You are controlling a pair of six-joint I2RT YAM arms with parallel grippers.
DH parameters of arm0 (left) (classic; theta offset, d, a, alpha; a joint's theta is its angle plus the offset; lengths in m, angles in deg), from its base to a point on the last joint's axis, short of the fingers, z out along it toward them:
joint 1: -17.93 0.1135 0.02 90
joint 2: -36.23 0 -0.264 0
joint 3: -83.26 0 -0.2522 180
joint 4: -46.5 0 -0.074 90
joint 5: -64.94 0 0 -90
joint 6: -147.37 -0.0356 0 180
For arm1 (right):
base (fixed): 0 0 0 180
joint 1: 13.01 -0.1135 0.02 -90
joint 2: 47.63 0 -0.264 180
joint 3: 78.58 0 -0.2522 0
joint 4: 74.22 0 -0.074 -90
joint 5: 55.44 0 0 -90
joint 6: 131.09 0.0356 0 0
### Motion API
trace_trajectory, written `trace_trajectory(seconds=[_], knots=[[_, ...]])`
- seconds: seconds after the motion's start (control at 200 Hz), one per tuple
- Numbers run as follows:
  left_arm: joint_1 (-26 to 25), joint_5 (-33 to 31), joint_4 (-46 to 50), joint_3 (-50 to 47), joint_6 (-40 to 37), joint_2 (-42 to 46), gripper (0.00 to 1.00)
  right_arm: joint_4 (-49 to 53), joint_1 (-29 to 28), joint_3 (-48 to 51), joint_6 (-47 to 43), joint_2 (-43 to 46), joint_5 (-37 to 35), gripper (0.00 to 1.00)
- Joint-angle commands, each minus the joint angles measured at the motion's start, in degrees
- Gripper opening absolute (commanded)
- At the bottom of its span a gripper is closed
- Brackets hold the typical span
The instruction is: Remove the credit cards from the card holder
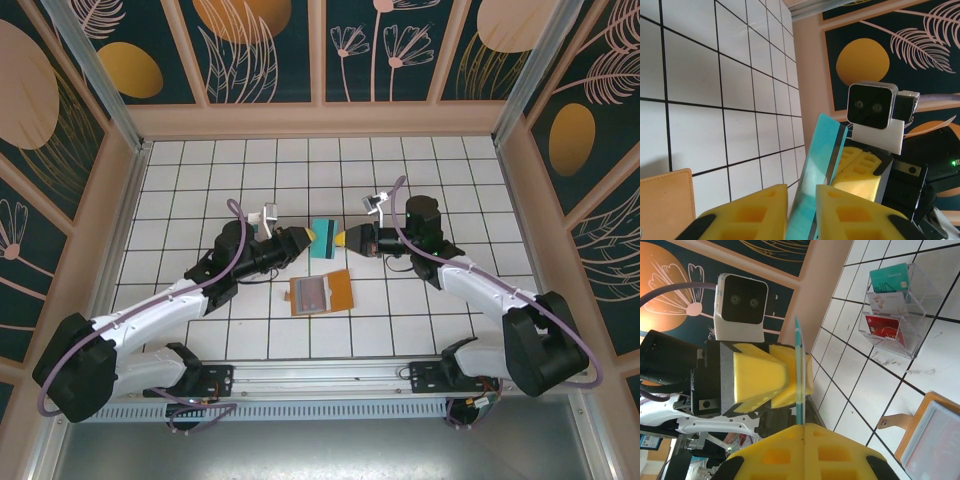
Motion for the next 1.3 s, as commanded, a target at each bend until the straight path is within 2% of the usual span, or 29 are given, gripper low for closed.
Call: trace_trajectory(seconds=[0.0, 0.125, 0.17, 0.205, 0.245, 0.295, 0.365, 0.435, 0.551, 0.636, 0.726, 0.751, 0.851, 0.981, 1.056, 1.181, 1.246, 1.291], knots=[[0.07, 2.13, -4.92, 1.18, -0.25, -0.14, 0.20, -3.52, -0.65, 0.44, 0.17, -0.64, 2.20, 0.00], [0.14, 2.98, -6.33, 1.03, -0.08, -0.32, 0.14, -3.72, -0.72, 0.08, 0.11, -1.03, 2.54, 0.00], [0.07, 3.16, -6.53, 1.07, -0.20, -0.32, 0.08, -3.58, -0.73, 0.12, 0.00, -1.24, 2.60, 0.00], [0.07, 3.25, -6.62, 1.22, -0.27, -0.22, 0.00, -3.34, -0.72, -0.03, -0.22, -1.34, 2.52, 0.00], [0.11, 3.17, -6.36, 1.29, -0.45, -0.17, 0.00, -2.64, -0.72, -0.05, -0.81, -1.43, 2.14, 0.00], [0.13, 2.79, -5.19, 1.48, -1.09, 0.02, 0.00, -1.25, -0.64, -0.27, -1.74, -1.44, 1.50, 0.10], [0.12, 1.90, -0.91, 2.69, -3.23, 0.34, 0.00, 1.19, -0.62, -0.73, -3.37, -1.19, 0.21, 0.40], [0.14, -0.14, 6.75, 5.22, -6.93, 0.47, 0.00, 4.40, -0.43, -1.43, -5.27, -0.61, -1.59, 0.56], [0.14, -4.73, 20.79, 10.61, -14.89, 0.04, 0.00, 8.94, 0.05, -2.24, -8.11, 0.94, -4.77, 0.73], [0.14, -9.15, 29.79, 14.27, -20.89, -0.79, 0.00, 11.37, 0.27, -2.59, -9.85, 2.04, -6.95, 0.81], [0.15, -15.59, 36.93, 17.44, -26.65, -1.79, 0.00, 13.89, 0.39, -3.02, -11.59, 3.08, -9.30, 0.88], [0.11, -17.69, 38.61, 18.14, -28.45, -1.90, 0.00, 14.42, 0.37, -3.10, -11.91, 3.33, -9.78, 0.93], [0.15, -26.05, 42.88, 19.75, -35.34, -1.68, 0.00, 15.55, 0.59, -3.21, -13.40, 4.40, -10.78, 0.95], [0.15, -31.46, 42.25, 18.73, -47.57, 0.44, 0.00, 17.10, 0.79, -3.74, -15.45, 5.13, -11.64, 0.96], [0.09, -32.61, 40.51, 17.09, -54.76, 2.26, 0.03, 17.37, 1.09, -3.70, -16.25, 5.43, -11.77, 0.96], [0.12, -34.97, 36.28, 14.64, -67.03, 5.61, 0.00, 17.44, 1.89, -3.57, -17.10, 6.03, -11.72, 0.96], [0.08, -34.66, 36.94, 14.30, -75.42, 5.80, 0.00, 17.22, 2.34, -3.40, -17.32, 6.40, -11.77, 0.96], [0.18, -37.08, 37.88, 14.29, -79.40, 5.00, 0.00, 17.27, 2.60, -3.37, -17.54, 6.60, -11.73, 0.96]])
